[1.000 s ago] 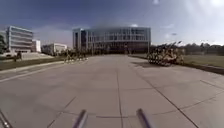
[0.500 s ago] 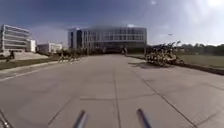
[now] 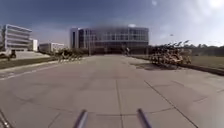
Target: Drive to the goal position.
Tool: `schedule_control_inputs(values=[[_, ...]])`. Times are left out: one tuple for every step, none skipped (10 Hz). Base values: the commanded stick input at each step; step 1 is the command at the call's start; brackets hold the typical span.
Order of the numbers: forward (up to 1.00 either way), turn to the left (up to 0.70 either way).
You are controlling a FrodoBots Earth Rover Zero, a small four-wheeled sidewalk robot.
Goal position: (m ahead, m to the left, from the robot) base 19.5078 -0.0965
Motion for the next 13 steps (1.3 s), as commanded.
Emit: schedule_control_inputs(values=[[0.7, 0.0], [0.7, 0.0], [0.7, 0.0], [0.7, 0.0], [0.7, 0.0], [0.7, 0.0], [0.7, 0.0], [0.7, -0.05], [0.7, -0.14], [0.7, -0.14], [0.7, -0.14], [0.7, -0.14], [0.7, -0.14]])
